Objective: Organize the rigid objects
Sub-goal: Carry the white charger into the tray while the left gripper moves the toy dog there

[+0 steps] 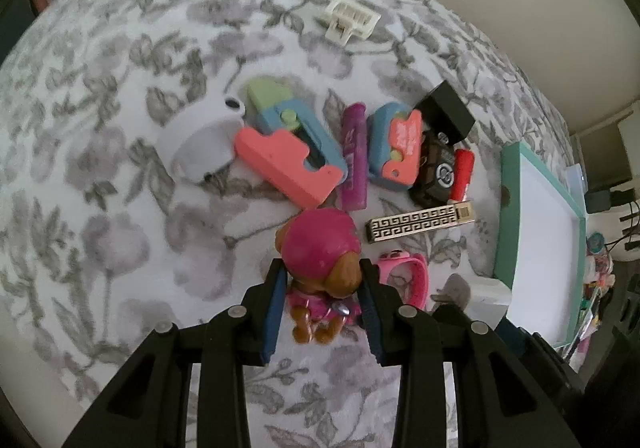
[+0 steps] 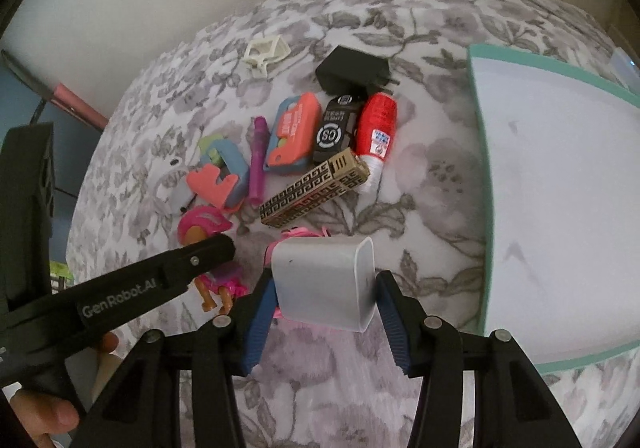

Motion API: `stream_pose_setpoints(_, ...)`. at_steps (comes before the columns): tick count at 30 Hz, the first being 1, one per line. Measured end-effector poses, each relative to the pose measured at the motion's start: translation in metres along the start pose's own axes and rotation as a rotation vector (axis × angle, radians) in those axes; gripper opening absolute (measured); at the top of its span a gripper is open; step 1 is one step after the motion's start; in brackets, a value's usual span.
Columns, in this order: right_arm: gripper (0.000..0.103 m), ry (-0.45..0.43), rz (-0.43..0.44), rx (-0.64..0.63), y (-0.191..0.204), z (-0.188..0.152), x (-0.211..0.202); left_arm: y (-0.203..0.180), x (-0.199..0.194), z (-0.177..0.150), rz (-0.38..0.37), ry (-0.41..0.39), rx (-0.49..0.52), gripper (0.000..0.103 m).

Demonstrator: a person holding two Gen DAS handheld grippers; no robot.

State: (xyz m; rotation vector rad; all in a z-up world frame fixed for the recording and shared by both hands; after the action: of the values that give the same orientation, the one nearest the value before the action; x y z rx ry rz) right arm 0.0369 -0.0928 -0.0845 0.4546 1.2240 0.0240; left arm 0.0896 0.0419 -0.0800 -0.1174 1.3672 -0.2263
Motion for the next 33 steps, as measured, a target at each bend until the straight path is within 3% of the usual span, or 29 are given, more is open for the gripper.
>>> stream_pose_setpoints(5, 0.053, -0.051, 0.001, 0.028, -0.007, 0.004, -0.016, -0.021, -0.021, 0.008, 0.018, -0.041, 0.037, 0.033)
stream_pose_setpoints(15, 0.053, -0.149, -0.046, 0.182, -0.052, 0.021, -0.045, -0.090, -0.026, 0.017, -0.015, -0.052, 0.129, 0.008)
stream_pose_setpoints(21, 0.053, -0.182, -0.070, 0.303, -0.088, 0.028, -0.058, -0.122, -0.024, 0.022, -0.038, -0.075, 0.183, 0.008)
stream_pose_setpoints(25, 0.053, -0.195, -0.098, 0.353, -0.108, 0.029, -0.067, -0.124, -0.018, 0.023, -0.007, -0.078, 0.186, 0.008)
stream_pose_setpoints(33, 0.053, -0.161, -0.121, 0.375, -0.120, 0.028, -0.065, -0.092, -0.011, 0.019, 0.044, -0.076, 0.123, 0.008)
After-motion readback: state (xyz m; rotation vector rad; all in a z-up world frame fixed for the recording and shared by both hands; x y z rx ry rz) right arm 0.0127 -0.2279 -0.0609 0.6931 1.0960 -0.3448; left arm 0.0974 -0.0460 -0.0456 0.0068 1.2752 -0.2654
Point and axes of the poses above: each gripper's, at about its wrist camera, not at the fingertips, and x roughly the way its jaws point, y to its left, z to its top, the point moved 1 cm from there along x, roughly the way its jaws point, and after that the axes turned 1 degree about x, right-handed, at the moved point
